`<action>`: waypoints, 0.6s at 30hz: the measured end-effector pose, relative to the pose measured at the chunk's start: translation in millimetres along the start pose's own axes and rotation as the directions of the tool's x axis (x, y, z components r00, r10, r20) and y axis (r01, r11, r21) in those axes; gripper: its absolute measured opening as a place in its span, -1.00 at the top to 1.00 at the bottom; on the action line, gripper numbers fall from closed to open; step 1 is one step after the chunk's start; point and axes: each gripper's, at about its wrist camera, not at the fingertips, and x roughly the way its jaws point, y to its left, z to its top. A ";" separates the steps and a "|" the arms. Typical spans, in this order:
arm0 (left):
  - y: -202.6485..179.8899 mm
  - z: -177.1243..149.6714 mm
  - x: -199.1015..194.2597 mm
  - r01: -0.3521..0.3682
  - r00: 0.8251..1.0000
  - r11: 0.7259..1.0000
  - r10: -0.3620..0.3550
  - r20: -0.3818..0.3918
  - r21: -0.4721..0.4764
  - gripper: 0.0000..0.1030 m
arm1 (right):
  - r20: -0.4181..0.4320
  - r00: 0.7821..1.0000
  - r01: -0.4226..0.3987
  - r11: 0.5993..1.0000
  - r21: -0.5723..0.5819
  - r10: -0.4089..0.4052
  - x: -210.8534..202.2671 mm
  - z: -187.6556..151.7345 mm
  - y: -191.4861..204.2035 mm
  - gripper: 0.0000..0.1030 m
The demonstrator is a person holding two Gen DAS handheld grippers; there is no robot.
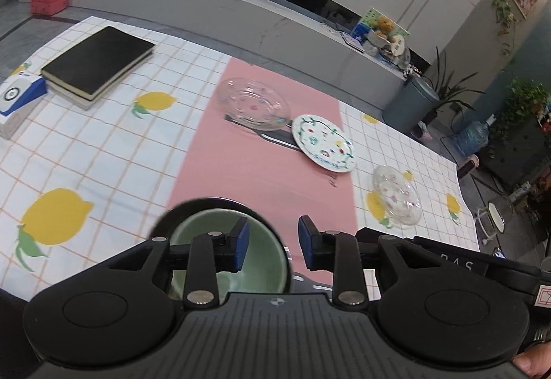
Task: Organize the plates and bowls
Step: 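Move both grippers to the clear glass plate with pink beads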
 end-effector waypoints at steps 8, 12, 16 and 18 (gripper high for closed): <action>-34.4 -6.5 20.9 0.014 1.000 0.998 -0.012 -0.019 0.055 0.18 | -0.001 0.999 0.051 0.992 0.118 -0.051 -2.7 -4.0 -48.7 0.12; -47.8 -7.6 34.1 0.016 0.999 0.998 -0.014 -0.033 0.064 0.18 | 0.000 0.997 0.070 0.982 0.175 -0.071 -3.0 -4.8 -74.6 0.11; -60.2 -6.5 50.4 0.027 0.998 0.998 -0.023 -0.050 0.062 0.18 | 0.002 0.996 0.083 0.972 0.218 -0.085 1.1 -2.9 -96.0 0.12; -65.4 -4.9 58.8 0.026 0.998 0.998 -0.023 -0.055 0.058 0.18 | 0.005 0.996 0.083 0.970 0.228 -0.087 3.9 -0.9 -102.8 0.12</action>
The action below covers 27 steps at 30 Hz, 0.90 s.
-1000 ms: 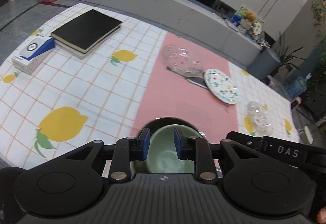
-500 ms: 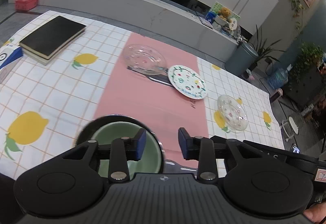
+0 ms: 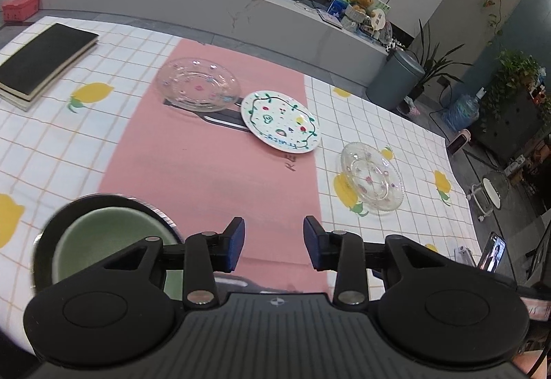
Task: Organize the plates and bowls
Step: 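Move both grippers to the clear glass plate with pink beads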
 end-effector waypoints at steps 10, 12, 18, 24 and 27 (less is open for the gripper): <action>-20.2 16.3 47.8 -0.012 1.000 1.000 0.012 -0.021 -0.010 0.18 | 0.004 1.000 0.005 0.999 0.042 -0.005 29.4 28.8 -26.5 0.12; -24.1 19.6 58.0 -0.009 1.000 1.000 0.009 -0.022 -0.016 0.18 | 0.014 1.000 0.006 0.999 0.045 -0.006 34.2 36.7 -30.5 0.12; -37.4 28.3 92.2 0.014 0.999 0.999 -0.015 -0.036 -0.040 0.18 | 0.048 0.998 0.046 0.997 0.060 -0.049 49.5 64.0 -49.1 0.12; -50.7 34.0 123.9 0.042 0.998 0.998 -0.045 -0.045 -0.055 0.15 | 0.108 0.989 0.095 0.991 0.092 -0.105 58.1 88.6 -76.3 0.12; -58.7 34.6 138.8 0.053 0.997 0.997 -0.056 -0.051 -0.059 0.11 | 0.141 0.982 0.104 0.985 0.135 -0.123 59.3 96.5 -93.8 0.12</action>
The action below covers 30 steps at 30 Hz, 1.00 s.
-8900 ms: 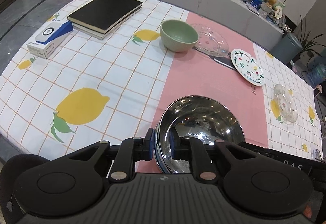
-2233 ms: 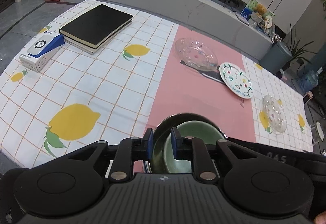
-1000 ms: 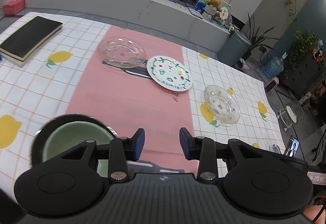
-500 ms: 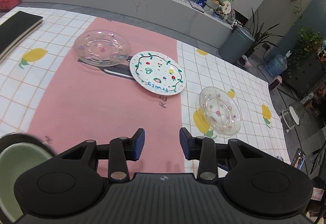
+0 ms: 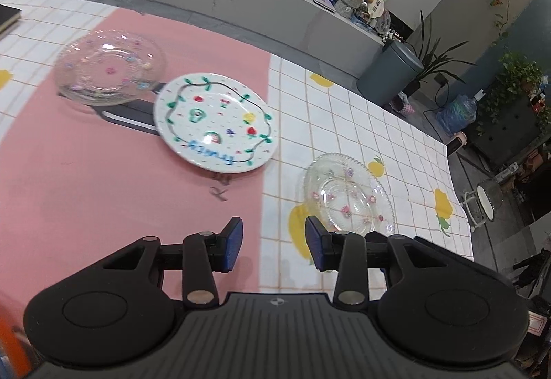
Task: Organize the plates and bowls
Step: 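Move both grippers to the clear glass plate with pink beads, then close both grippers on the rim of the glass plate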
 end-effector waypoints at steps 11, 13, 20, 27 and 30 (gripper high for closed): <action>-25.1 7.5 57.0 0.049 0.998 0.999 -0.049 -0.049 -0.011 0.07 | 0.046 0.995 0.080 0.994 0.078 -0.084 25.3 28.7 -34.3 0.12; -27.5 9.9 67.1 0.036 0.998 0.999 -0.037 -0.057 -0.016 0.06 | 0.046 0.995 0.088 0.992 0.091 -0.093 29.3 32.5 -40.9 0.12; -32.5 15.0 91.0 0.025 0.997 0.999 -0.026 -0.072 -0.021 0.06 | 0.029 0.996 0.078 0.991 0.112 -0.082 41.0 36.6 -53.3 0.31; -34.6 16.3 104.1 0.032 0.994 0.999 -0.034 -0.100 -0.029 0.10 | 0.019 0.999 0.039 0.992 0.121 -0.041 45.7 36.6 -54.6 0.60; -35.5 17.5 105.0 0.027 0.994 0.999 -0.031 -0.105 -0.037 0.29 | 0.019 0.999 0.030 0.992 0.124 -0.033 46.1 35.9 -54.9 0.60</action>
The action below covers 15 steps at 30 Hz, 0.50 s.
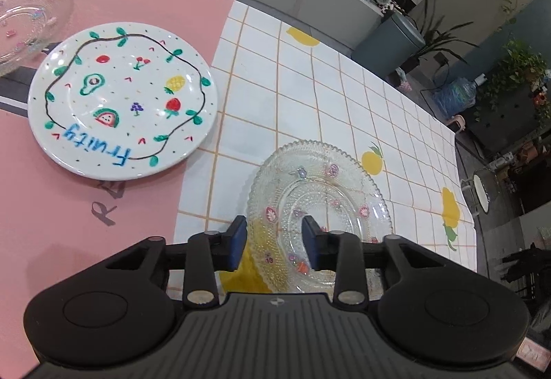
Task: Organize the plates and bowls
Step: 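Close both grippers on the rim of the glass plate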
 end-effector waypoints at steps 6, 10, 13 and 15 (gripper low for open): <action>0.1 1.4 0.6 -0.048 0.999 0.999 0.048 -0.002 0.012 0.76 | -0.002 1.000 0.017 1.000 0.012 -0.017 -1.7 -0.5 -3.3 0.83; 0.1 -2.3 -6.5 -0.044 0.999 0.999 0.043 0.003 0.031 0.78 | -0.009 1.000 0.021 1.000 0.008 -0.020 -5.4 -2.6 -2.8 0.83; 0.8 -4.8 -16.2 -0.049 0.999 0.998 0.048 0.013 0.042 0.80 | -0.020 1.000 0.007 1.000 0.000 -0.007 -10.4 -7.3 -2.5 0.84; 3.3 -5.8 -25.5 -0.046 0.999 0.998 0.046 0.019 0.032 0.82 | -0.033 0.999 -0.013 1.000 0.007 0.013 -14.5 -11.3 -3.9 0.84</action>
